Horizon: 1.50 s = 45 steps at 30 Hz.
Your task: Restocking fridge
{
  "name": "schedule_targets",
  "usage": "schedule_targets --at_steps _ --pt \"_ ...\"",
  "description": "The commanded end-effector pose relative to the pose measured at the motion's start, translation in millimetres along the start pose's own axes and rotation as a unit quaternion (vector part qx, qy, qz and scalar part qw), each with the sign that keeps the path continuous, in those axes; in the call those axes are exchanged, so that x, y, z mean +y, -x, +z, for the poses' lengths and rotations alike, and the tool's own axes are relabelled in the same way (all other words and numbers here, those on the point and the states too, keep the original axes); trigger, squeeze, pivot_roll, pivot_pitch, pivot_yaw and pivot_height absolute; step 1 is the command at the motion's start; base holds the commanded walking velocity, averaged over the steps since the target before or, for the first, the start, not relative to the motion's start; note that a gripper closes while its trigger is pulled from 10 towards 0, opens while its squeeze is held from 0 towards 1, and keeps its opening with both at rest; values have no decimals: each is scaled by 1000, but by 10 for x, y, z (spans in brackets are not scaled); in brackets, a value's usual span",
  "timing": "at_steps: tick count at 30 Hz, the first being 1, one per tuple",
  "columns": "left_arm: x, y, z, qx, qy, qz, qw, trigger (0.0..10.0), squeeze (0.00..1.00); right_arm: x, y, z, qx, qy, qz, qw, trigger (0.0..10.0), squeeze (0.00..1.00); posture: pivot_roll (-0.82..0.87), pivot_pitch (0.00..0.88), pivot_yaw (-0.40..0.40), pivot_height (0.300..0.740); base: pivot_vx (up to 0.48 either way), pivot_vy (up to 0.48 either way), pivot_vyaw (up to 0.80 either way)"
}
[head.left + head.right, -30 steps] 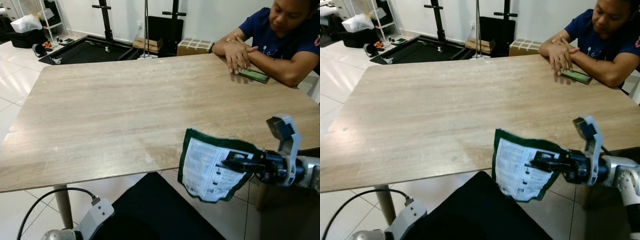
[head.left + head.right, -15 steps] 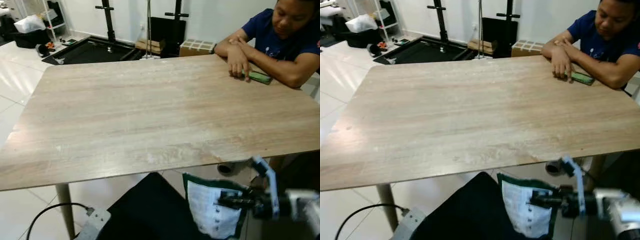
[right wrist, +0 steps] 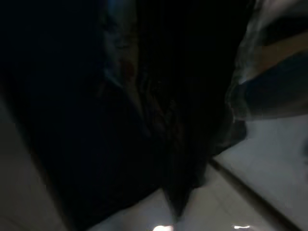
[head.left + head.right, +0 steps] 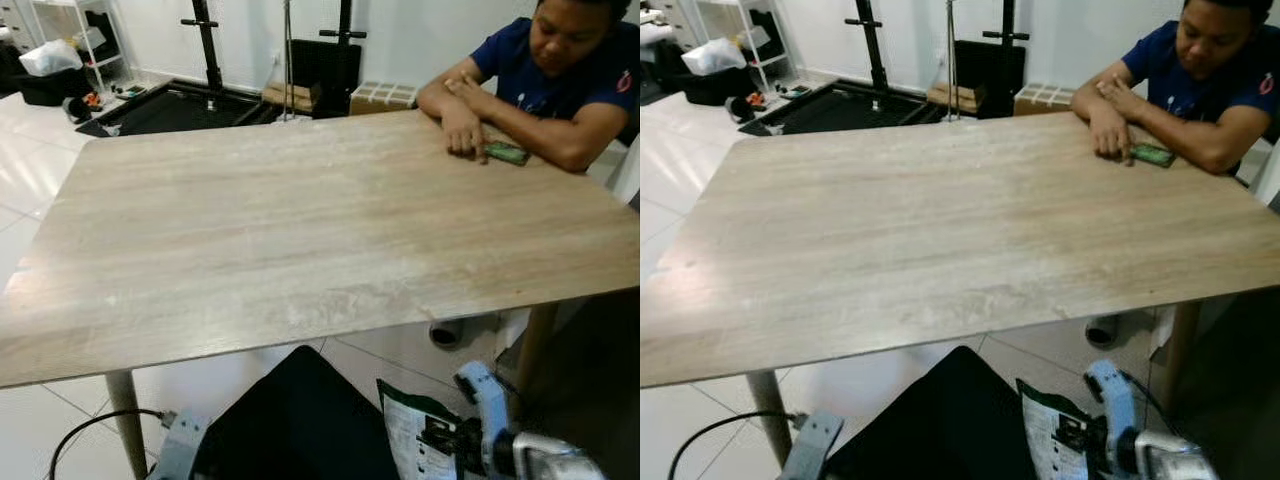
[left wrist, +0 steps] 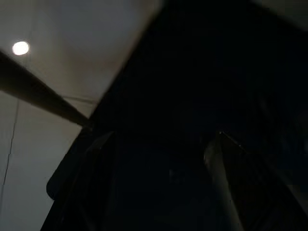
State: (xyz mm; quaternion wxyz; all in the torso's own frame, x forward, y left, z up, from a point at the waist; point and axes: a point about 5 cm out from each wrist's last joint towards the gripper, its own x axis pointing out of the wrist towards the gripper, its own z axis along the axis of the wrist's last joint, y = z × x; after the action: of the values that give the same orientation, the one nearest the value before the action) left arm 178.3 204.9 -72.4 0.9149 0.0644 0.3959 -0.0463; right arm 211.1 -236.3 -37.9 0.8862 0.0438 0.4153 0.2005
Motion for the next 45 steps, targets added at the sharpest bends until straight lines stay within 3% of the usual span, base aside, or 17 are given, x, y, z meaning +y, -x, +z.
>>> schedule_targets --at_steps 1,2,5,8,11,17,21,26,33,38,45 --pt "-3 0 -34 0 26 21 999 10000 0 -41 -26 -18 -15 4 -66 998 10000 0 -84 39 32 740 0 0 0" --pt "-1 -12 -15 -4 35 31 999 10000 0 -16 -74 -16 -35 -8 -105 994 10000 0 -85 40 32 740 0 0 0" --pt "-23 -25 3 -10 49 34 998 10000 0 105 -177 -4 -70 -27 -141 987 10000 0 -85 35 34 740 0 0 0" --pt "-34 -27 -4 -9 52 32 998 10000 0 160 -216 -2 -77 -25 -147 986 10000 0 -84 35 35 740 0 0 0" --pt "-71 -12 -110 11 52 33 998 10000 0 335 -328 -7 -77 19 -148 986 10000 0 -94 38 35 740 0 0 0" --pt "-134 6 -201 24 39 24 999 10000 0 434 -390 -61 -71 50 -167 982 10000 0 -96 28 10 740 0 0 0" --pt "-201 14 -229 26 14 -6 1000 10000 0 451 -389 -117 -69 35 -175 981 10000 0 -100 25 -6 740 0 0 0" --pt "-121 82 -352 29 53 4 998 10000 0 436 -366 -221 -60 8 -201 978 10000 0 -110 41 8 740 0 0 0" --pt "-94 74 -337 33 29 -2 999 10000 0 395 -337 -265 -58 -8 -215 975 10000 0 -105 40 20 740 0 0 0" --pt "-186 25 -253 26 32 -14 999 10000 0 368 -320 -303 -52 -27 -219 974 10000 0 -109 39 27 740 0 0 0" --pt "-266 37 -307 38 18 -30 999 10000 0 379 -324 -289 -64 -41 -218 973 10000 0 -121 46 42 740 0 0 -355"
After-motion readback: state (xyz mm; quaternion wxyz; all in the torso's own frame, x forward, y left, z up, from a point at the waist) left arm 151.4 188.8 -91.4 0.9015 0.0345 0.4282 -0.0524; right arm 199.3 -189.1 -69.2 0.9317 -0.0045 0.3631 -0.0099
